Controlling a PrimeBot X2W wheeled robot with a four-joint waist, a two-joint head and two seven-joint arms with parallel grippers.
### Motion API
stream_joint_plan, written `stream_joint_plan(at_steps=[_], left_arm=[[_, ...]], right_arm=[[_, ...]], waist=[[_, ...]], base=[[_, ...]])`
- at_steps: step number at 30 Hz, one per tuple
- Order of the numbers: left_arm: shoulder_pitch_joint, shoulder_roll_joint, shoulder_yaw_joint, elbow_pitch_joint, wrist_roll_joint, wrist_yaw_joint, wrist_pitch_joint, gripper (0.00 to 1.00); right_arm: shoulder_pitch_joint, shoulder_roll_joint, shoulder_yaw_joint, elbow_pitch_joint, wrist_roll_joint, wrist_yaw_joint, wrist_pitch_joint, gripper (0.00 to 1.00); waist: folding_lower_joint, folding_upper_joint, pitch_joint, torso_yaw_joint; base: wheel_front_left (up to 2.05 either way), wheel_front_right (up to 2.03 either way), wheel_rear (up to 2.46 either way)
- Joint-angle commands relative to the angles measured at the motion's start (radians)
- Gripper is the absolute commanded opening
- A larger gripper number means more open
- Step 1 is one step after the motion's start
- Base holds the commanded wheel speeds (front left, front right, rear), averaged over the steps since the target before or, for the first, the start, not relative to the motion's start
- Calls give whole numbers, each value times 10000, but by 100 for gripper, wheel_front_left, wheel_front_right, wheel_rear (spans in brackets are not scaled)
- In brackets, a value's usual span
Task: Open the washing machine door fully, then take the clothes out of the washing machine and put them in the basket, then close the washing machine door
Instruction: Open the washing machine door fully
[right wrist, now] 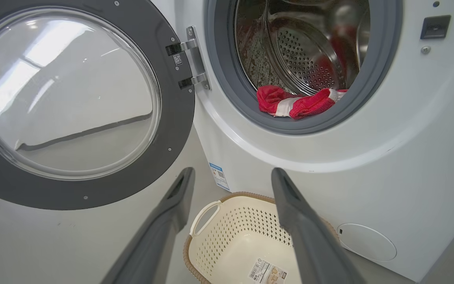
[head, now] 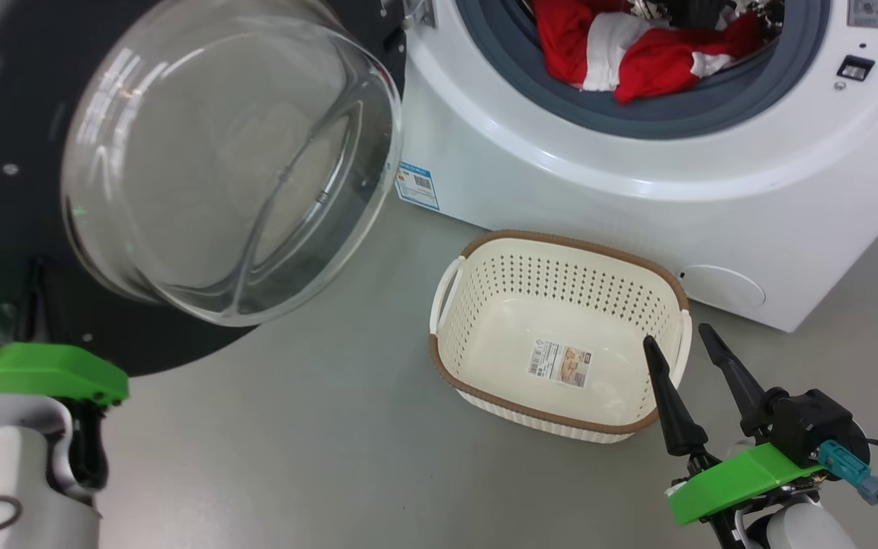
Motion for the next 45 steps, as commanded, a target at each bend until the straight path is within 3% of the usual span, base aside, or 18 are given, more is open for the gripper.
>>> stream_joint_plan(at_steps=[1,16,26,27,28,29,38,45], left_arm=[[-467,639,490,-123,124,-49,-91,0],[-914,693,2086,342,940,-278,-91,0],[-377,-23,2745,-567,1556,-587,-91,0],[-290,-93,2729,-755,1646,-616,-91,25],[-199,-157,2704,-991,1756,-633,-91,80],[-111,-225,2679,-1210,1843,-660,-91,100],[738,-691,2018,-3748,2615,-997,-91,100],[1483,-1046,754,-5515,1782,-1345,-91,100]], right_arm=[[-261,24,219,-248,-185,75,-65,100],[-512,24,192,-211,-404,75,-65,100],[-479,24,239,-148,-154,75,-65,100],[-466,24,232,-153,-124,75,-65,100],[-452,24,224,-161,-92,75,-65,100],[-440,24,216,-165,-58,75,-65,100],[-412,24,353,-202,241,75,-65,100],[-410,24,239,-404,377,75,-65,100]], waist=[[0,0,113,-75],[0,0,502,-552],[0,0,194,-504],[0,0,147,-492],[0,0,104,-481],[0,0,55,-471],[0,0,-319,-678],[0,0,-587,-1259]], base=[[0,0,0],[0,0,0],[0,0,0],[0,0,0],[0,0,0],[0,0,0],[0,0,0],[0,0,0]])
